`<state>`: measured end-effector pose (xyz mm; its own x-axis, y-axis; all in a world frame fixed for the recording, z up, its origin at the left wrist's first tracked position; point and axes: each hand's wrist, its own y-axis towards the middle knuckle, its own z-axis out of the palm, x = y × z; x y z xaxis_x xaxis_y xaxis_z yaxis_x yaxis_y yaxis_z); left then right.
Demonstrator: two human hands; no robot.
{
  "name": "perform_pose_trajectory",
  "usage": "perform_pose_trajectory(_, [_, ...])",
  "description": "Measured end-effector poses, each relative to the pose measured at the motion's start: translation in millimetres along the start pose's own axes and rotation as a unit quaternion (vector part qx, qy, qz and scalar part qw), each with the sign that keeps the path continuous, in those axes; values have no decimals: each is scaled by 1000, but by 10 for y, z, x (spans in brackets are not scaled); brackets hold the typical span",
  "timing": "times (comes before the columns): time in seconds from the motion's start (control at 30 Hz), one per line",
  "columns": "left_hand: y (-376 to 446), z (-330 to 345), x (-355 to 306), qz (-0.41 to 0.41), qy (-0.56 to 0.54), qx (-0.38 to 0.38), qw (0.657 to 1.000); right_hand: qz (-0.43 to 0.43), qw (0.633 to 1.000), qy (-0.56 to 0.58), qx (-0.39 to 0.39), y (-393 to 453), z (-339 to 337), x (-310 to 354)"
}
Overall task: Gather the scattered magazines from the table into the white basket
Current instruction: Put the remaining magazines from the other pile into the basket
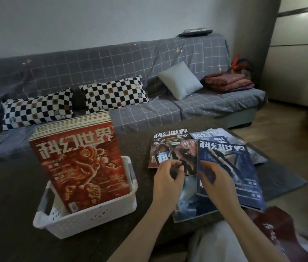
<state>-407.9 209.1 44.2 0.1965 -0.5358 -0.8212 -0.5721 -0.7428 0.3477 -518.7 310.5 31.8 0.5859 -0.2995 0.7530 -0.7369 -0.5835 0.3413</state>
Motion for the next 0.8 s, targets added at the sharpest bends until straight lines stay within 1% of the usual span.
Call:
perform_pose_trajectory(0.17, [57, 558, -52, -31, 26, 68, 997, 90, 993, -76, -18, -31, -335, -496])
perform_pose_trajectory(0.27, [50, 783, 6, -81, 42, 119, 989, 133, 980, -150, -19, -72, -457, -754])
perform_pose_trajectory(0.33, [40, 880, 36, -112, 43, 138, 983, 163, 972, -169, -6, -103, -510, -900])
perform_pose_trajectory(0.47, [109, 952, 89, -176, 30, 126, 976, 212, 968, -137, 11, -129, -546, -1069])
perform_pose_trajectory(0.57, [204, 923, 149, -210, 17, 144, 967, 237, 967, -89, -13, -125, -586, -1091])
perform_pose_trajectory(0.67, [192, 865, 191, -252, -42, 166, 952, 251, 967, -28, -37, -149, -610, -1094])
perform_pose_trajectory(0.73, [155, 804, 213, -227, -46, 162, 959, 269, 961, 35, -45, -172, -583, -1093])
perform_pose_trajectory(0.8, [114, 675, 206, -190, -58, 139, 970, 283, 952, 104, -47, -192, -528, -1071])
